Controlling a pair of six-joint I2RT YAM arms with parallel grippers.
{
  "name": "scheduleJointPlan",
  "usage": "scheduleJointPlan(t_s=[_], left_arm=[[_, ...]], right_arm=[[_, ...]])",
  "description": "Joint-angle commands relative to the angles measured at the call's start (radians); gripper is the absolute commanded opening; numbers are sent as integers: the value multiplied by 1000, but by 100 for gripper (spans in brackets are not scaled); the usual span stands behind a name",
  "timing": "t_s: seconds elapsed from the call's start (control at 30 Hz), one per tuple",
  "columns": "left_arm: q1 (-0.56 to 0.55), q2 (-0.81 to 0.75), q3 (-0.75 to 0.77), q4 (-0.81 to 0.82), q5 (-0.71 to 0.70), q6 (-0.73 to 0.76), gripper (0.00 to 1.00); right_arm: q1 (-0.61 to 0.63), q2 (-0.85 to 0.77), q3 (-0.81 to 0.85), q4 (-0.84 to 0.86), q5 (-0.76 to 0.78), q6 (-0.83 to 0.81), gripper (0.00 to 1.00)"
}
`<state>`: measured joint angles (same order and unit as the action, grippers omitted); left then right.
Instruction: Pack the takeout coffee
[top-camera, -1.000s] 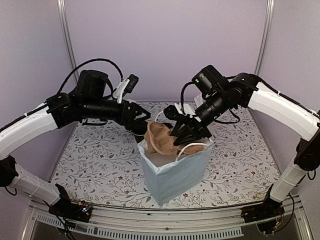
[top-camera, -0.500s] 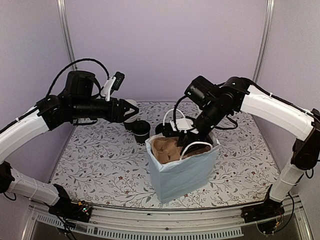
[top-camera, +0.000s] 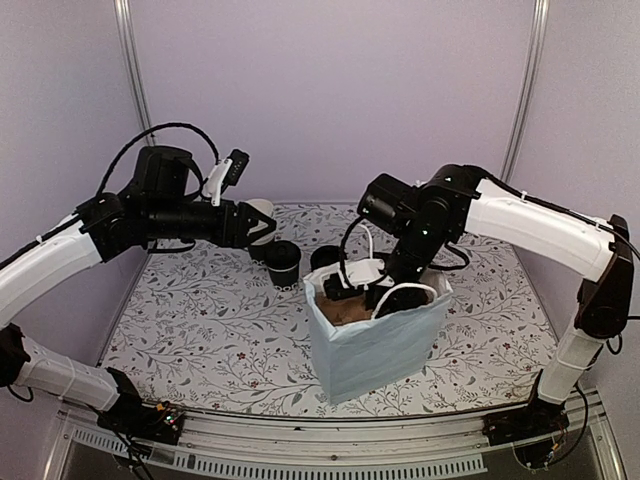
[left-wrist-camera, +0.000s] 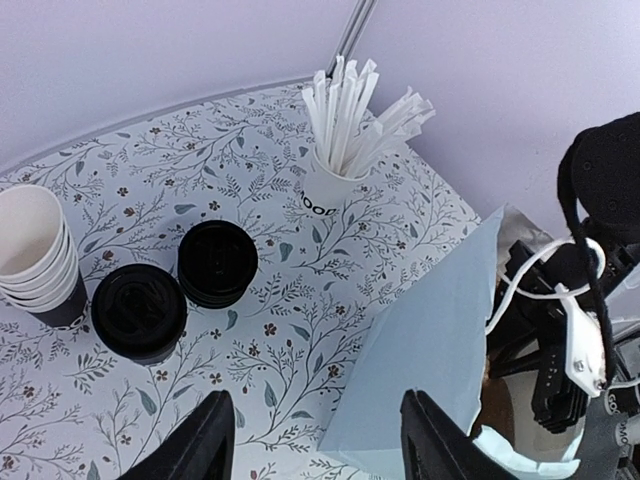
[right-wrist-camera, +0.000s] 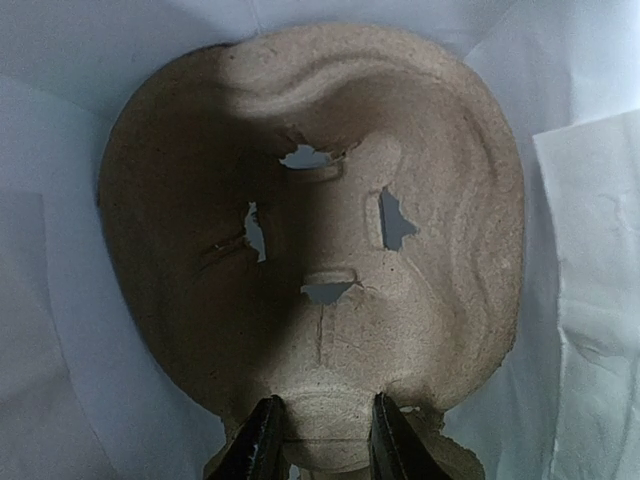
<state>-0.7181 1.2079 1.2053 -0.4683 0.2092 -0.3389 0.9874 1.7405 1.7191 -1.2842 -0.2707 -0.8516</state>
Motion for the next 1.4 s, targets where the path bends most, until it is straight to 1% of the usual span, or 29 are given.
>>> scheduleJointPlan(t_s=[0.0, 0.27, 0.7, 1.03, 1.17, 1.2, 1.23, 1.3, 1.37], left_arm=[[23, 8, -17, 29, 22, 11, 59], [30, 7, -53, 52, 40, 5, 59], [38, 10, -91, 81, 61, -1, 59], [38, 15, -106, 96, 74, -5, 59], [38, 19, -100, 95, 80, -6, 59], [38, 20, -98, 94, 80, -4, 59], [38, 21, -96, 93, 81, -4, 59], [38, 25, -91, 92, 85, -5, 59], [38, 34, -82, 85, 87, -7, 59]], right_arm=[[13, -2, -49, -10, 44, 28, 28], [13, 19, -119, 30, 85, 41, 27], [14, 59, -247, 128, 67, 75, 28], [14, 72, -281, 142, 52, 97, 32], [14, 54, -267, 125, 52, 101, 37], [14, 46, -260, 119, 53, 101, 40], [14, 38, -252, 111, 53, 100, 44], [14, 14, -230, 92, 46, 97, 57], [14, -14, -206, 83, 47, 89, 62]])
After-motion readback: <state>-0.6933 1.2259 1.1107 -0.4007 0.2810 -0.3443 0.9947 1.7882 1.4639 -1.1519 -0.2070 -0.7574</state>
